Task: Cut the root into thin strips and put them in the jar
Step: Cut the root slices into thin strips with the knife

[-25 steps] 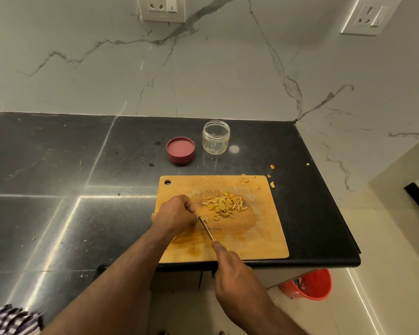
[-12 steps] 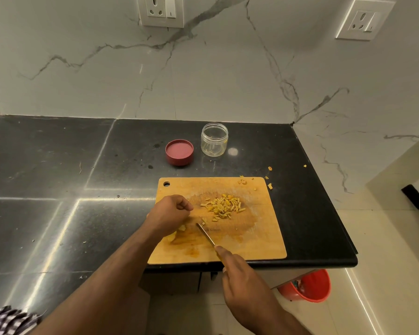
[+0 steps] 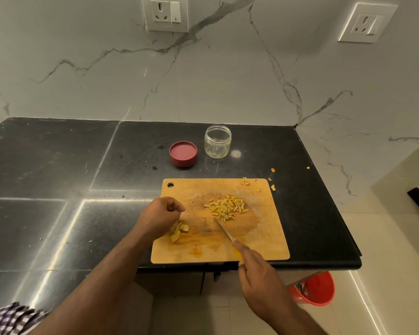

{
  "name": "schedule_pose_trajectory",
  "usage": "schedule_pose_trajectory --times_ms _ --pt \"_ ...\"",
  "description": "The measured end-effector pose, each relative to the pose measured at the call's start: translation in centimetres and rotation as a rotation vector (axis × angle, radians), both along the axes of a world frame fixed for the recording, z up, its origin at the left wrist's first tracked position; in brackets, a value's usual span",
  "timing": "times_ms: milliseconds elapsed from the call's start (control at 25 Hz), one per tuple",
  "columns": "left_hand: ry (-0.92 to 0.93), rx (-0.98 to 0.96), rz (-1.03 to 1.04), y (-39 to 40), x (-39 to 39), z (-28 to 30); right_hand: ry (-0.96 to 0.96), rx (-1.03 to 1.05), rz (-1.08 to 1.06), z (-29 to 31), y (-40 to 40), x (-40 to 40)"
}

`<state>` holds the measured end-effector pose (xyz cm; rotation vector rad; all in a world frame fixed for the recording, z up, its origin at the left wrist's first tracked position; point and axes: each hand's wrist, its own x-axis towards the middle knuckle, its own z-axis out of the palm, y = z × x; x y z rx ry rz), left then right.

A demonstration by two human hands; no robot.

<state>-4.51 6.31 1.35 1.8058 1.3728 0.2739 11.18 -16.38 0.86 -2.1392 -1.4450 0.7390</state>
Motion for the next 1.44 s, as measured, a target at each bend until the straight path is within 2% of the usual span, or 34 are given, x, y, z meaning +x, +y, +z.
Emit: schedule_pose_trajectory --times_ms 80,200,440,600,840,1080,1280,1440 --pt "-0.010 -0.011 0.031 0.3 -0.7 0.1 0.010 0.036 -0.079 0.1 0.2 0.6" --pt "0.016 -0.021 0.019 0.6 -1.4 0.2 0.042 0.060 -0.045 0.6 0.7 0.2" --pt "0.157 0.036 -0.166 -0.5 -1.0 0.7 0.093 0.046 0.000 0.3 1.4 -1.2" --pt "0.246 0.161 -0.271 -1.9 -0.2 0.1 0.102 0.065 0.015 0.4 1.7 -1.5" --pt "0.200 0.170 -0.260 -2.2 0.2 0.2 0.107 0.056 -0.009 0.2 1.6 -1.2" --pt "0.020 0.106 -0.122 -1.9 1.1 0.4 0.117 0.063 -0.044 0.1 1.2 -0.9" --pt "0.047 0.101 -0.171 -2.0 3.3 -0.3 0.119 0.053 -0.062 0.4 1.1 -0.8" --pt "0.155 0.196 -0.175 -1.9 4.0 -1.2 0.128 0.049 -0.067 0.5 0.9 -0.7"
